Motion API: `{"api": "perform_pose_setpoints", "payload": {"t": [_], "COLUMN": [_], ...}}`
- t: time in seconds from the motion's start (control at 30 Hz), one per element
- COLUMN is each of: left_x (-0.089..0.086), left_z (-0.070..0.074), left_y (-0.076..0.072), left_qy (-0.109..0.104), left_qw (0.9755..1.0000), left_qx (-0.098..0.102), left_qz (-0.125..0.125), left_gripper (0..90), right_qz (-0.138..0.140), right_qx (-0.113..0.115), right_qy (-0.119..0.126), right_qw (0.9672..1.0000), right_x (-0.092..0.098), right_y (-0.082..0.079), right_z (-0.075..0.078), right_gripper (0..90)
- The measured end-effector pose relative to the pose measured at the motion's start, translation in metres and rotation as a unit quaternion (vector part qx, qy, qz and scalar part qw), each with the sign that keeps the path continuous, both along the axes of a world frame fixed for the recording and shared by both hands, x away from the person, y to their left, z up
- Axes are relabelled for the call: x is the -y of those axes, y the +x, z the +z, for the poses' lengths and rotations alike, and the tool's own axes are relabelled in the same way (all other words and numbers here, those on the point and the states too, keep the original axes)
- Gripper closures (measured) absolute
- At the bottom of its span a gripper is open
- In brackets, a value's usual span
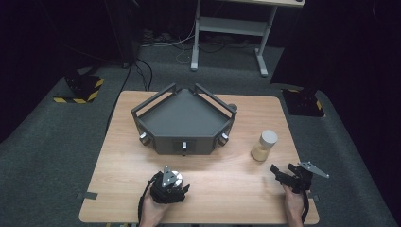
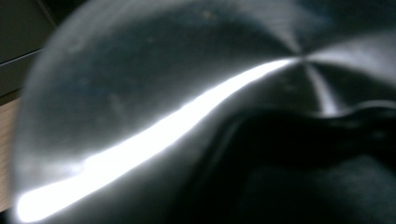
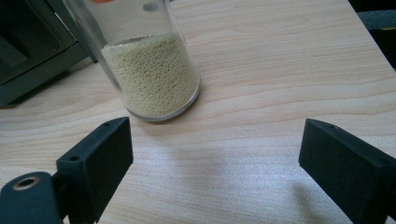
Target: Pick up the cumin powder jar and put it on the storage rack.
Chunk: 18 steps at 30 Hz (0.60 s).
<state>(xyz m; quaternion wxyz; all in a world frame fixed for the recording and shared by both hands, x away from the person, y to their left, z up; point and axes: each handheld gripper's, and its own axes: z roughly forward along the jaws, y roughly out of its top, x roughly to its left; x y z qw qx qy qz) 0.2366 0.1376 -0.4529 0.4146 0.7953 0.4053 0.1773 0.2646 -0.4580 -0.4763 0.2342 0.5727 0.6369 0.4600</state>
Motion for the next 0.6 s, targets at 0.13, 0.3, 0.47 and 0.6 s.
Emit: {"api": "perform_pose_setpoints", "payload": {"t": [0.13, 0.3, 0.47, 0.6], "left_x": [0.0023, 0.0026, 0.0024, 0.0003], "left_z": [0.0010, 0.0001, 0.0008, 0.0018], "left_y": [-0.0012, -0.0027, -0.0020, -0.0009], "left_qy": [0.006, 0.009, 0.006, 0.003], "left_qw": [1.0000, 0.9999, 1.0000, 1.0000], "left_qx": [0.002, 0.007, 0.004, 0.000], "left_qz": [0.002, 0.004, 0.006, 0.004], "left_gripper": [29.7, 31.5, 31.6, 31.7], "right_qz": [0.001, 0.000, 0.000, 0.000], "right_qx": [-0.002, -0.003, -0.003, -0.004], "right_qy": [-0.001, -0.003, -0.003, -0.002], "right_qw": [1.0000, 1.0000, 1.0000, 1.0000], "right_x": [-0.0004, -0.0009, -0.0008, -0.0006], "right_y": [0.0009, 0.0012, 0.0012, 0.0015], "right_z": [0.0006, 0.0009, 0.0009, 0.0010], "right_gripper": [9.1, 9.1, 9.1, 9.1]}}
